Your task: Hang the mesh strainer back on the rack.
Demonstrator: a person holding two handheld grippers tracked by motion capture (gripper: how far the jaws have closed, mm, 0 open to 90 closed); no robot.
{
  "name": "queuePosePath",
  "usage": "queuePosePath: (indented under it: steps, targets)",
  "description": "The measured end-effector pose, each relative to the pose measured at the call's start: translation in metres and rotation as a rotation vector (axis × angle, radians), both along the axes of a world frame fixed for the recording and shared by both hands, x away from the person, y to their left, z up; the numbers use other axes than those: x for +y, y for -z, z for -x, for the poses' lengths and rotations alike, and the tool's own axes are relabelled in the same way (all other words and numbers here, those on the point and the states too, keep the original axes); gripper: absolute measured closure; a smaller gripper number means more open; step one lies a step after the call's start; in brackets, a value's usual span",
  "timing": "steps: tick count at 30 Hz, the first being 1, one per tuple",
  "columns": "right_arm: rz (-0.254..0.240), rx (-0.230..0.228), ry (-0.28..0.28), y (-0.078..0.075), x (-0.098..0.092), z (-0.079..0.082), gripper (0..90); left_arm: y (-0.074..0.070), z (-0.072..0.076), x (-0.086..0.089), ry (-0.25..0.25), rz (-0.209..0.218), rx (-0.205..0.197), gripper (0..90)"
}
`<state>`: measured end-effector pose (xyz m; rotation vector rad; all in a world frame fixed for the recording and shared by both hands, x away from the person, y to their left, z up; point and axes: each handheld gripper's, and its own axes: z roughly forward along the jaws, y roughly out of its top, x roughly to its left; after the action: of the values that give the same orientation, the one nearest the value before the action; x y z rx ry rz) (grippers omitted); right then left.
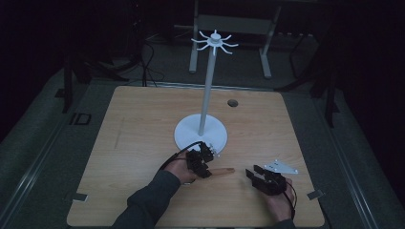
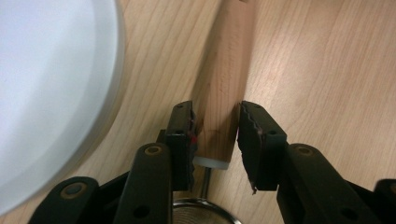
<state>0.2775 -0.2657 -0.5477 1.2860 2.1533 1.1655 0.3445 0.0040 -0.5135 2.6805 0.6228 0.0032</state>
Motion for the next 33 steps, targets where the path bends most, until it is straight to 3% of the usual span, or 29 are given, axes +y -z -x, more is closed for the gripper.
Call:
queuePosePath:
  steps: [5,19,28,33]
  targets:
    - [0.000,0.002,0.000,0.000,0.001,0.000,56.8,0.002,-0.002,0.003,-0.023,-0.043,0.036,67.9]
    - [0.001,0.005,-0.007,0.001,0.002,0.000,56.5,0.008,-0.011,-0.005,-0.046,-0.062,0.080,63.9]
    - [0.008,0.004,-0.009,0.001,0.003,0.000,56.5,0.009,-0.011,-0.007,-0.047,-0.074,0.076,68.1]
    - [0.005,0.003,-0.008,0.001,0.003,0.000,56.5,0.006,-0.010,-0.003,-0.064,-0.060,0.063,68.3]
